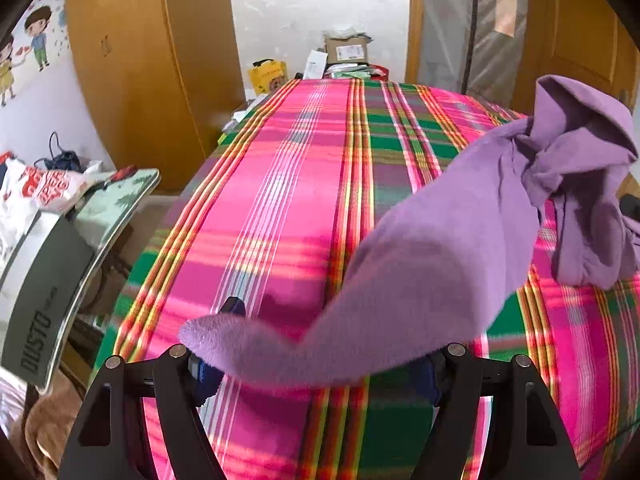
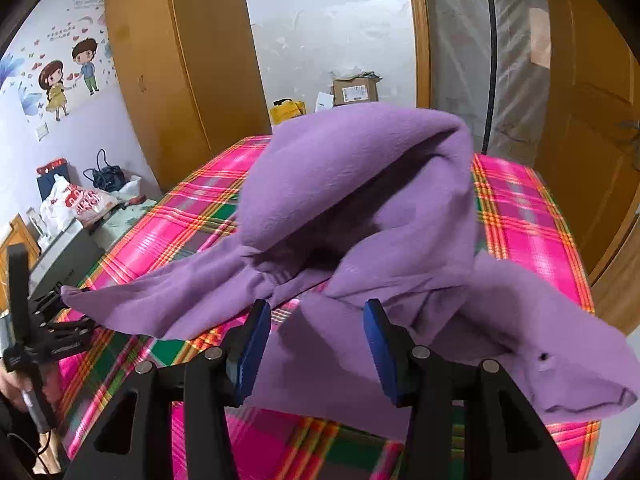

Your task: Fold clothes

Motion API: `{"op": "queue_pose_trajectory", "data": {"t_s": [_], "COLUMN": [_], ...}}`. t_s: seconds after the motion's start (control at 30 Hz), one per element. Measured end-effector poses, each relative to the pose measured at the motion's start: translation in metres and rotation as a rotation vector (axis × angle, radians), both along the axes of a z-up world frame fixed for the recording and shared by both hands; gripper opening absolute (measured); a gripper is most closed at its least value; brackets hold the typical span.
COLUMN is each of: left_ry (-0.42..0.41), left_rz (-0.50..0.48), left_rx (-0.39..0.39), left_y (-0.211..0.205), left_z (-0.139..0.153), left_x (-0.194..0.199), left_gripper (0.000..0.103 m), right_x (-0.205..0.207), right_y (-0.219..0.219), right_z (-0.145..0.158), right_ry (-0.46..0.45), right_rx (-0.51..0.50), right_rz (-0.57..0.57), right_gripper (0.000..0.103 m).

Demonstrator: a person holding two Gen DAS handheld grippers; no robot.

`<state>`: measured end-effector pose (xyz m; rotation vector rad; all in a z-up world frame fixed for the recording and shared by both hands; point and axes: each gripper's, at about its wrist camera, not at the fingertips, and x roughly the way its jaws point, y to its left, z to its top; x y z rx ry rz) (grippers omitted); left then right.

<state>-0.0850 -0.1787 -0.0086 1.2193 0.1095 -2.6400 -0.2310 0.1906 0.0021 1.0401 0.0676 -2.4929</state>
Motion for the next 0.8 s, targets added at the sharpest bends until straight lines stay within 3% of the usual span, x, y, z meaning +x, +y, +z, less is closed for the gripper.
{"op": "queue_pose_trajectory", "data": {"t_s": [0.37,0.4,0.5,0.7,0.8], "left_ry": [-0.051,-0.058,-0.072,-0.043,-0.026], "left_rz": [-0.072,-0.076,-0.106,-0.118,-0.101], "left_rx": [0.005,0.003,0.032,-0.026,-0.047], "left_y": [0.005,0.006,0.010,0.014,0.008], "left_z": [-0.001,-0.003,-0.006,0.005,0.014], "left_x": [-0.078,-0.085,-0.098,-0.127,-0.149], "left_gripper": [0.075,0.069,0.037,0.035,0.017], "right_x": [0.025,0.027,0.036,0.042,0.037], "right_y": [-0.013,-0.014,-0.018,-0.025,-0.024], "right_z": [-0.021,-0.021,-0.023,-0.028,-0.030], "right_ry": [-0.011,-0.005,0.023,0.033,0.016], "right_rx": [0.023,0.036,0.088,0.116,0.092], "right_rz": [0.090,0.100,0.139,0.189,0.171], "right_gripper": [0.049,0.049,0.049,0.049,0.049]}}
